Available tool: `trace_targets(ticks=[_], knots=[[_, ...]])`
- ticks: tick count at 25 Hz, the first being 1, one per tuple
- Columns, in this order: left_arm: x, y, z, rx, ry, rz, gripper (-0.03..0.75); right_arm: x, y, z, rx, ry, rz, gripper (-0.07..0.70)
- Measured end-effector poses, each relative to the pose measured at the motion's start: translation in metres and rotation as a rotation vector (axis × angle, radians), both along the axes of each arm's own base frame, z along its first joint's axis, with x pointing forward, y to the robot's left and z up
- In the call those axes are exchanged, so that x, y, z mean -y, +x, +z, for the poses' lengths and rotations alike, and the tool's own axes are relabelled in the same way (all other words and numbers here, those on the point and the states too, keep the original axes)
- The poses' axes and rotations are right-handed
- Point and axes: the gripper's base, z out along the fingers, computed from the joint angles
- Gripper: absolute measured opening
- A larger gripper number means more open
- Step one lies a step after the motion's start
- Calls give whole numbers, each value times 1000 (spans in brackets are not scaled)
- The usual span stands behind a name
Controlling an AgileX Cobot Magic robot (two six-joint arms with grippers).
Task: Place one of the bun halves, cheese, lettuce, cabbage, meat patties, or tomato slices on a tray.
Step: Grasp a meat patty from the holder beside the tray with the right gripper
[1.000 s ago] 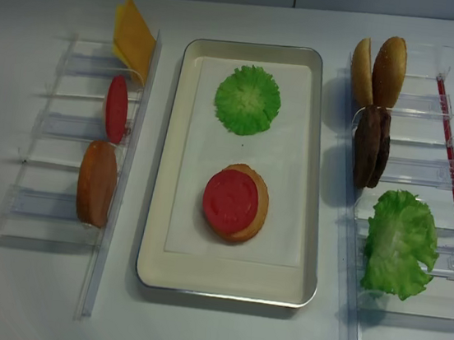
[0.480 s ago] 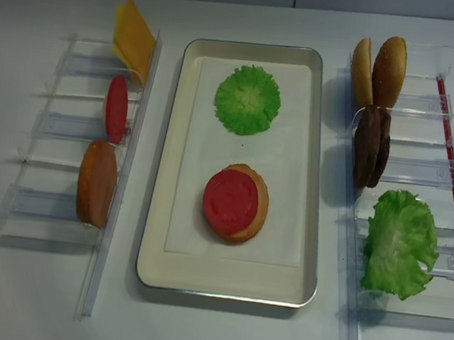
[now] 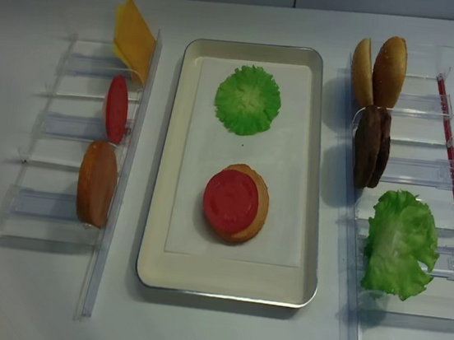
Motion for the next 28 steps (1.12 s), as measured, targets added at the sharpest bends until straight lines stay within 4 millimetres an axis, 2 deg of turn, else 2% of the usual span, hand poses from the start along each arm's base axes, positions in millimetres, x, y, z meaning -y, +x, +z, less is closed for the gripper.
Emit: trace_targets(ticks=[3,5,8,11,14,16,19,23,28], knots=[[0,0,0,0,0,0,0,-5,0,0,3,17,51,528],[0,0,0,0,0,0,0,-15,-1,5,33,62,154,528],[0,0,0,0,0,0,0,-26,2,24,85,158,246,528],[0,0,0,0,0,0,0,-28,21,45,30,199,258,528],[0,0,0,0,0,0,0,-28,52,66,-56,227,277,528],[0,0,0,0,0,0,0,-30,79,81,-117,265,314,528],[0,0,0,0,0,0,0,-35,119,92,-240,303,404,528],[0,0,0,0,6,-4,0,-37,165,89,-397,346,478,528],[0,0,0,0,6,-5,0,-46,205,69,-473,372,530,528]])
